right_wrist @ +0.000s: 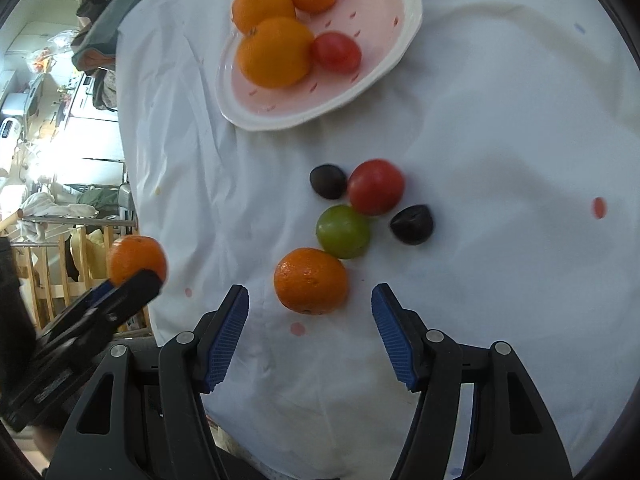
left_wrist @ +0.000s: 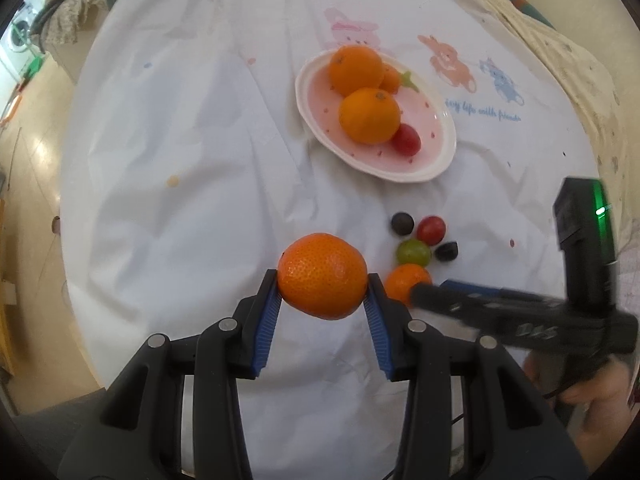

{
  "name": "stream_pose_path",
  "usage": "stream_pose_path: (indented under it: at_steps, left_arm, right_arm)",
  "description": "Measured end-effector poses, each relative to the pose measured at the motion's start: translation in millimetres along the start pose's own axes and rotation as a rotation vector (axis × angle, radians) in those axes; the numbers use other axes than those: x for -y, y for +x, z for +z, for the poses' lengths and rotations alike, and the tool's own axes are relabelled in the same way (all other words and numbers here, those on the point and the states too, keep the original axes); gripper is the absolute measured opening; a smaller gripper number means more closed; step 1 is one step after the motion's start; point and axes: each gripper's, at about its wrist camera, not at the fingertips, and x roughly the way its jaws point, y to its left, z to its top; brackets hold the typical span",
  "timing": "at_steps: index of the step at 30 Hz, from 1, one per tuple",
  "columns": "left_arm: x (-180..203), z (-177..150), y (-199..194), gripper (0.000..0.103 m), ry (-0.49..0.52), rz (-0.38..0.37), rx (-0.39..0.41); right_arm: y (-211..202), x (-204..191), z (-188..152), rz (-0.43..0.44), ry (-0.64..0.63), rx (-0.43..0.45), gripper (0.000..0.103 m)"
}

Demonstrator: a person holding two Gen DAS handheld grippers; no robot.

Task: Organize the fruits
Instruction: 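Grasp a mandarin with the right tool and lift it toward the plate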

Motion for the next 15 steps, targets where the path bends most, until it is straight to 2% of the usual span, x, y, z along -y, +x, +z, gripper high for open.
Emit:
stream_pose_path:
  at_steps: [3,5,8,10,13,15]
  left_arm:
    - [3.6,-0.7,-9.9,0.038,0.039,0.053,0.050]
    - [0.1,-0.2,-11.8,0.038,0.032,0.047,0.053]
    - [-7.3,1.3,-10.3,0.038,0.002,0.023,0.037]
    - [-9.5,1.9,-10.3,0.038,-0.009,0.013,0.034]
    - [-10.6,2.8,-11.5,0.038,-0.010,0.008,0.039]
    - [-12.3,2.3,-12.0,0.038,-0.017,0.005,0.040]
  right_arm:
    - [9.8,-7.2,0.8,-0.033,-0.022,0.005,0.055]
    - [16.5,-10.9,1.9,-0.056,-0.023,0.004,0.055]
    - [22.8,-14.3,1.6,-0.102,-0.031,0.003,0.045]
    - [22.6,-15.7,0.8,-0.114,-0.039,0.013,0.045]
    - [18.3,-18.6,-2.9,-0.122,-0.054,0.012,0.044]
    - [4.9,-20.1,-5.0,-0.073,-0.059,0.026,0.044]
